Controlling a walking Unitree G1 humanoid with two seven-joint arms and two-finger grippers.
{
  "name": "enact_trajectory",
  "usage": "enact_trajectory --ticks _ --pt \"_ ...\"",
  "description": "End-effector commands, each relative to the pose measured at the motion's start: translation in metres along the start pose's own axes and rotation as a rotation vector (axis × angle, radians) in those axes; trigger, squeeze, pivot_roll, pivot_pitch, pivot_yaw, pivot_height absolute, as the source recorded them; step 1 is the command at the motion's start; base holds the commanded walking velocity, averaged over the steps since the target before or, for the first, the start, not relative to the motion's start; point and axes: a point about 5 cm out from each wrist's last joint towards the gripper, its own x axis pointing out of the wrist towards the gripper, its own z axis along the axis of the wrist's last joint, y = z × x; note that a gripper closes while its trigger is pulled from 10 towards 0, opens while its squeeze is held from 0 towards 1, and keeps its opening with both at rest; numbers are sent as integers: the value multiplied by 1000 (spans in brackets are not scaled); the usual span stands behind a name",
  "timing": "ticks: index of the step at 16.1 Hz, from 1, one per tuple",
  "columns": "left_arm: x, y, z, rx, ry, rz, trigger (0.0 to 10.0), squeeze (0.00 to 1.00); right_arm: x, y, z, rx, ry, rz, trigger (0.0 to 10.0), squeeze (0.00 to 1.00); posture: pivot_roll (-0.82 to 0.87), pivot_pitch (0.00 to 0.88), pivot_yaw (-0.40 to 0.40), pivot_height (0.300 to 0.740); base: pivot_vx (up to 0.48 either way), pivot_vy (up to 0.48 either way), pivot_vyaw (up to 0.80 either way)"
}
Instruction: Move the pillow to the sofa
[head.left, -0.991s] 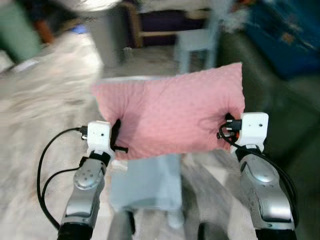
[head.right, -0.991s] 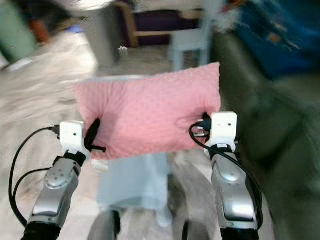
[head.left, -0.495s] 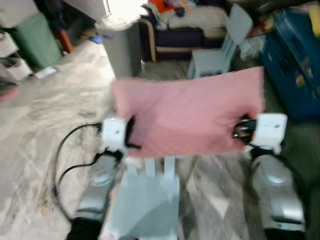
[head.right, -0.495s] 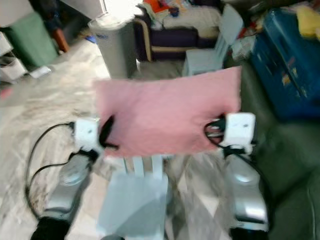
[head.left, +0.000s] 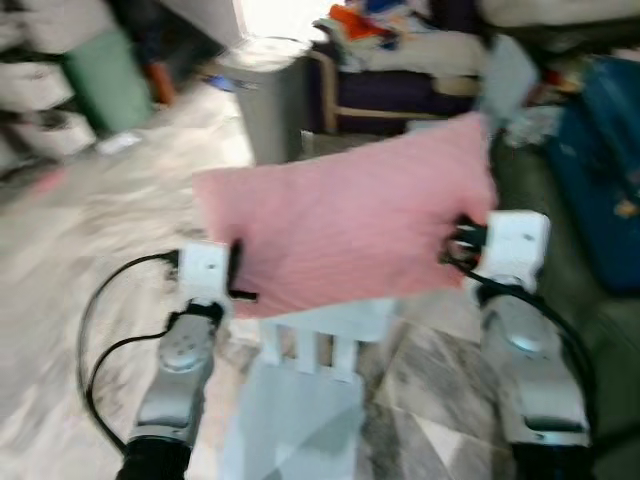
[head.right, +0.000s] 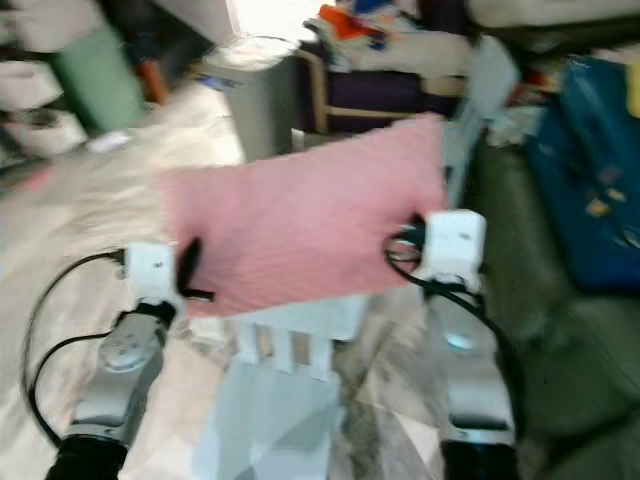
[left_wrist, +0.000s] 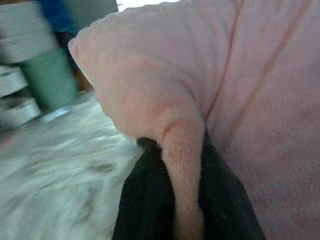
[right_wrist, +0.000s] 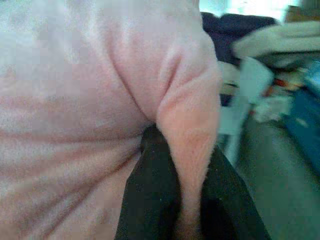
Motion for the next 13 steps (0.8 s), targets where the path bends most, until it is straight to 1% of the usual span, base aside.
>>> enact_trajectory --ticks 1,2,3,4,7,10,13 --pt "0 4 -1 42 33 57 10000 0 -1 -9 4 -7 -12 -36 10000 0 -80 0 59 740 0 0 0" --pt "0 3 -1 45 43 63 10000 0 -1 -9 3 -8 -8 -34 10000 0 -80 0 58 740 0 0 0" --pt "0 1 -2 8 49 17 10000 0 -1 -8 1 -2 5 -23 10000 0 -80 0 57 740 0 0 0" --pt "0 -2 -2 -72 51 -37 10000 0 -2 -7 1 3 8 -18 10000 0 -79 0 55 740 0 0 0" --pt "-3 -2 -5 -192 95 -25 10000 0 -5 -1 -1 17 20 11 10000 0 -83 0 52 740 0 0 0" --pt "-6 -3 -4 -226 100 -35 10000 0 -10 -2 -3 13 31 22 10000 0 -90 0 44 740 0 0 0" --pt "-9 -5 -3 -223 100 -58 10000 0 -11 -5 -2 -12 32 23 10000 0 -89 0 46 740 0 0 0"
